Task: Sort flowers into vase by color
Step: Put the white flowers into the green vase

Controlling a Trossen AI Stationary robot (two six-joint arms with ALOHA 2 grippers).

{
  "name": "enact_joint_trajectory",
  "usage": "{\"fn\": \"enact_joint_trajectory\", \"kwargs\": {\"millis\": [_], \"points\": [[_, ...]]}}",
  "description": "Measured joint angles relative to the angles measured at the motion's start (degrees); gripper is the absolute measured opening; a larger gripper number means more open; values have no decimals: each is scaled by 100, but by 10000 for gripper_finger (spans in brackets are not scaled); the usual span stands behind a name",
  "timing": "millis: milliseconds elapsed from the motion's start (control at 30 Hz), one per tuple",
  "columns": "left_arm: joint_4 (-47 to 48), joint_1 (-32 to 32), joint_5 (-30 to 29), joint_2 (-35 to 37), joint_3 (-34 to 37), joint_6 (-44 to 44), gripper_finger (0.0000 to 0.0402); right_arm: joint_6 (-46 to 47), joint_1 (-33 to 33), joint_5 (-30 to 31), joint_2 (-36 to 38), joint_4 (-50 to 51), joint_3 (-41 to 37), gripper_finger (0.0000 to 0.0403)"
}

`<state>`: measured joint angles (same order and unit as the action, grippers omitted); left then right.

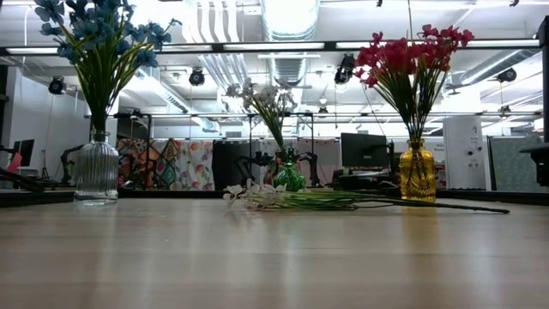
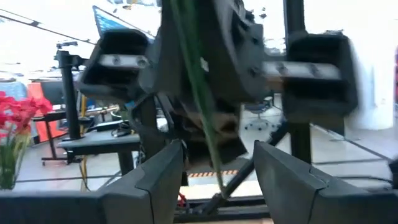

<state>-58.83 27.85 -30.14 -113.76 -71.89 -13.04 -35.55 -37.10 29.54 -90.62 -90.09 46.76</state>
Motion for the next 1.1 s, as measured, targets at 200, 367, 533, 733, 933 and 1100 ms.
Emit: {"fn": "enact_joint_trajectory", "kwargs": {"millis": [200, 367, 533, 733, 933, 1100], "points": [[13, -138, -72, -239, -327, 35, 183, 62, 0, 2, -18, 40, 6, 20], [6, -254, 175, -291, -427, 0, 179, 42, 0, 52, 7, 51, 9, 20], [24, -314, 370, -296, -400, -190, 160, -7, -2, 118, 19, 64, 9, 20], [46, -407, 588, -298, -360, -304, 126, 39, -2, 332, 19, 70, 9, 20], [57, -472, 620, -298, -349, -302, 69, 39, -13, 516, 19, 81, 9, 20], [77, -469, 553, -296, -346, -299, 9, 39, -58, 540, 35, 96, 7, 25]]}}
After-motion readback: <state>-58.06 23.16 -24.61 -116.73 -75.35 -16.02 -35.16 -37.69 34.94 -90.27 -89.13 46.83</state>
